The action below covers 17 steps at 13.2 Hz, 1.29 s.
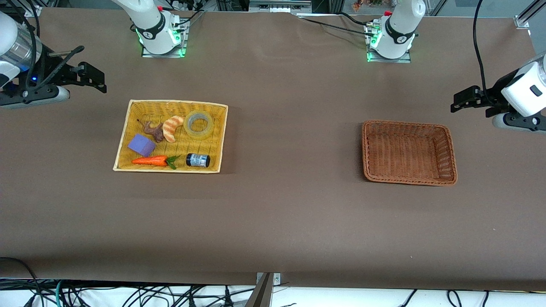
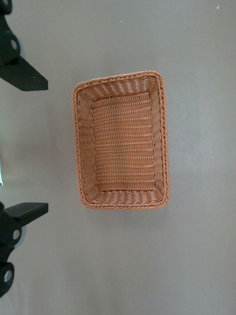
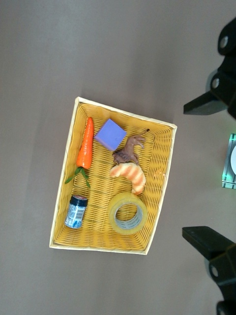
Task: Transfer tape with both arms
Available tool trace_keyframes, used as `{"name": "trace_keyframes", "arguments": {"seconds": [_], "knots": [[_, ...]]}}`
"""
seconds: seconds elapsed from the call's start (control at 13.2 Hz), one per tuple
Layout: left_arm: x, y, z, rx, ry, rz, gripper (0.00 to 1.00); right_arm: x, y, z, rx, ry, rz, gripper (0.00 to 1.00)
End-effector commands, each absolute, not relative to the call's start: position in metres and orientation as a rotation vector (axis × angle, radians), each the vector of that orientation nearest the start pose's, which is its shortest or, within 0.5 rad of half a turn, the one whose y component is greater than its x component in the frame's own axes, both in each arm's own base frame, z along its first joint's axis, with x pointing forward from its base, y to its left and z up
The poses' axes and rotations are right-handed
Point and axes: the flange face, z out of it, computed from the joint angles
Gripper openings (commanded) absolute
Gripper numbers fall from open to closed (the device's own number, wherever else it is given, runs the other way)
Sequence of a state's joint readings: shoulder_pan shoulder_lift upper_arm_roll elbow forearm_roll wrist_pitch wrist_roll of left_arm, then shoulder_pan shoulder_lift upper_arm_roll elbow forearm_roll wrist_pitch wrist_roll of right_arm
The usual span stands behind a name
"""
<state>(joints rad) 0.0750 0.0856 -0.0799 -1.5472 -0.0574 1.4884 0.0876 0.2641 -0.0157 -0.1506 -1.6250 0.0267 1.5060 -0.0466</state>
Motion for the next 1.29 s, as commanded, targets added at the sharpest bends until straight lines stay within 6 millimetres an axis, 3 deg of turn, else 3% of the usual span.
{"name": "trace_keyframes", "arguments": {"seconds": [0.0,0.23,0.3,0.45,0.53,0.76,1.06,1.21], "knots": [[0.571,-0.008,0.587,-3.231,0.181,0.229,1.0,0.531,0.063,0.602,-3.103,-0.263,0.162,1.0],[0.571,-0.008,0.587,-3.231,0.183,0.229,1.0,0.531,0.064,0.6,-3.106,-0.254,0.165,1.0],[0.571,-0.008,0.587,-3.231,0.183,0.229,1.0,0.532,0.073,0.59,-3.107,-0.267,0.163,1.0],[0.571,-0.008,0.587,-3.231,0.183,0.229,1.0,0.535,0.096,0.551,-3.113,-0.245,0.147,1.0],[0.571,-0.008,0.587,-3.231,0.183,0.229,1.0,0.532,0.117,0.532,-3.119,-0.222,0.15,1.0],[0.571,-0.008,0.587,-3.231,0.183,0.229,1.0,0.527,0.148,0.457,-3.124,-0.193,0.114,1.0],[0.571,-0.008,0.587,-3.231,0.183,0.229,1.0,0.494,0.175,0.346,-3.12,-0.158,0.033,1.0],[0.571,-0.008,0.587,-3.231,0.186,0.229,1.0,0.481,0.176,0.301,-3.12,-0.123,0.032,1.0]]}}
